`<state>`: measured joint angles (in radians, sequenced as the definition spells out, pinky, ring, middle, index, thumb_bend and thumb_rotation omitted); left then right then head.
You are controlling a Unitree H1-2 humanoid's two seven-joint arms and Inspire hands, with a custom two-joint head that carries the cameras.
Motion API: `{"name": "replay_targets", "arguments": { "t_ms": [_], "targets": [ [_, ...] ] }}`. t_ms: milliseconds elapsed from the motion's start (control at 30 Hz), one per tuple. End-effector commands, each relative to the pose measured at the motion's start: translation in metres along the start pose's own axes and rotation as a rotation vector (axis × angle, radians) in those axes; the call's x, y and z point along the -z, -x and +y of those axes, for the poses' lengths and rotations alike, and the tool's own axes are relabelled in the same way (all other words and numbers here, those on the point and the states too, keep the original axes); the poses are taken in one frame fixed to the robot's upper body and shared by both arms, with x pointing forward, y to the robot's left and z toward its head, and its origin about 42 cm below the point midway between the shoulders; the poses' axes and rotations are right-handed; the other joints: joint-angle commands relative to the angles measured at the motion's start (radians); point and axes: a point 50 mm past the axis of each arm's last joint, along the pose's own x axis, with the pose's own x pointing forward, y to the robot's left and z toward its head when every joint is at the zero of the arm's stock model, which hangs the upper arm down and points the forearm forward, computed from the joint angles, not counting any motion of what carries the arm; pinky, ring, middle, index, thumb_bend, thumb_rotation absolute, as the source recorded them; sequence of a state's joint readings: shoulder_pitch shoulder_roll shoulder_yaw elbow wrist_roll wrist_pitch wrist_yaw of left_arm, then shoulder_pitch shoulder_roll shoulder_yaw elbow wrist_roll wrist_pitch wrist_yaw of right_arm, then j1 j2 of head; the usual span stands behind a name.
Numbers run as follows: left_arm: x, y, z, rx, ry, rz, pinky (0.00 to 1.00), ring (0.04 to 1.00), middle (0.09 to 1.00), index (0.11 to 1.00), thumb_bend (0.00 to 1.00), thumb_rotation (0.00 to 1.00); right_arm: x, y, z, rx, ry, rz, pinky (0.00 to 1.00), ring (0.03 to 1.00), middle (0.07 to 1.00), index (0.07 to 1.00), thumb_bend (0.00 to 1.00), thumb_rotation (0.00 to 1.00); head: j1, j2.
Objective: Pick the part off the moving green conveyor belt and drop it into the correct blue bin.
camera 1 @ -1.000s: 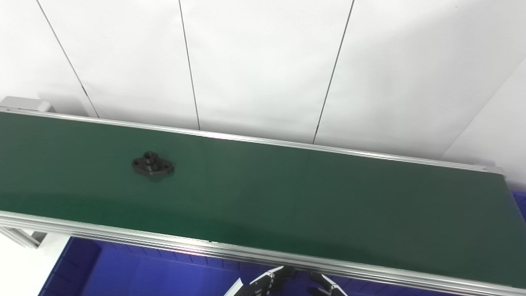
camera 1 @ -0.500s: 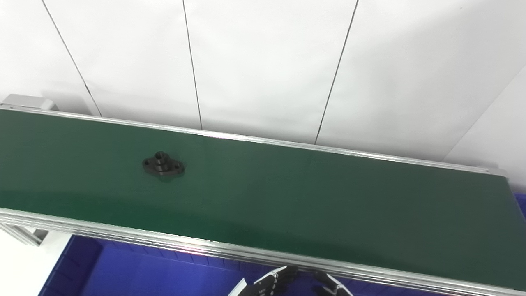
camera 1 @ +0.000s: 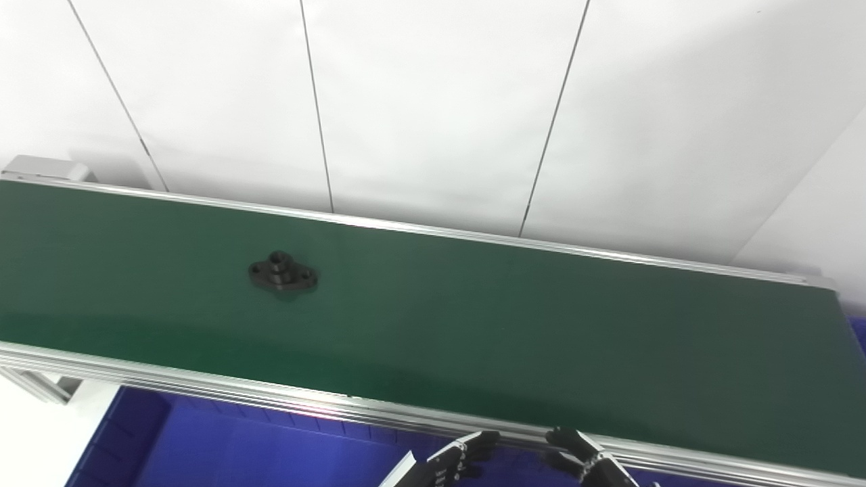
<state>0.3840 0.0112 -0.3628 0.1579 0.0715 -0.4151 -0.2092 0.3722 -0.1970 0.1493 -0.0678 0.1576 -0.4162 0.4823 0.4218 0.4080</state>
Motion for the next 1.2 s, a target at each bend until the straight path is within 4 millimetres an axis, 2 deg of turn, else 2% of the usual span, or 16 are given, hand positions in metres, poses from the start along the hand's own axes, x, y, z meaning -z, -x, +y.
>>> {"name": "replay_targets", "arguments": {
  "t_ms": [0, 167, 367, 533, 633, 867, 1000, 1167],
  "targets": [
    [-0.007, -0.002, -0.001, -0.005, -0.006, -0.041, 0.86, 0.907, 0.910, 0.889, 0.95, 0.86, -0.018, -0.002, -0.001, 0.005, 0.009, -0.114, 0.80, 0.771, 0.830, 0.832, 0.89, 0.83, 0.000, -0.001],
    [-0.005, -0.001, 0.002, -0.005, -0.013, -0.045, 0.87, 0.910, 0.907, 0.885, 0.94, 0.86, -0.031, -0.006, -0.003, -0.010, -0.011, -0.184, 0.77, 0.751, 0.829, 0.829, 0.94, 0.83, -0.003, -0.004],
    [-0.006, 0.000, 0.004, 0.000, -0.033, -0.046, 0.86, 0.906, 0.902, 0.885, 0.92, 0.87, -0.047, -0.025, -0.010, -0.002, 0.023, -0.280, 0.69, 0.724, 0.798, 0.828, 0.95, 0.80, -0.010, -0.001],
    [-0.006, -0.001, 0.004, 0.000, -0.034, -0.040, 0.87, 0.910, 0.901, 0.883, 0.92, 0.87, -0.053, -0.041, -0.017, 0.011, 0.084, -0.309, 0.71, 0.738, 0.800, 0.835, 0.87, 0.80, -0.013, -0.006],
    [-0.006, -0.002, 0.005, 0.001, -0.038, -0.043, 0.87, 0.912, 0.902, 0.884, 0.91, 0.87, -0.057, -0.054, -0.023, 0.018, 0.116, -0.330, 0.68, 0.737, 0.796, 0.838, 0.85, 0.80, -0.022, -0.005],
    [-0.006, -0.003, 0.006, -0.004, -0.038, -0.039, 0.84, 0.895, 0.892, 0.879, 0.93, 0.87, -0.069, -0.088, -0.033, 0.046, 0.226, -0.362, 0.77, 0.809, 0.833, 0.874, 0.83, 0.76, -0.039, -0.002],
    [-0.005, -0.004, 0.006, -0.005, -0.032, -0.040, 0.85, 0.901, 0.895, 0.877, 0.93, 0.87, -0.078, -0.114, -0.038, 0.065, 0.291, -0.387, 0.77, 0.828, 0.852, 0.890, 0.83, 0.78, -0.043, -0.003],
    [-0.005, -0.005, 0.005, -0.005, -0.027, -0.038, 0.85, 0.898, 0.893, 0.872, 0.93, 0.86, -0.089, -0.146, -0.043, 0.053, 0.385, -0.416, 0.84, 0.885, 0.884, 0.896, 0.81, 0.76, -0.044, -0.003]
  ]
}}
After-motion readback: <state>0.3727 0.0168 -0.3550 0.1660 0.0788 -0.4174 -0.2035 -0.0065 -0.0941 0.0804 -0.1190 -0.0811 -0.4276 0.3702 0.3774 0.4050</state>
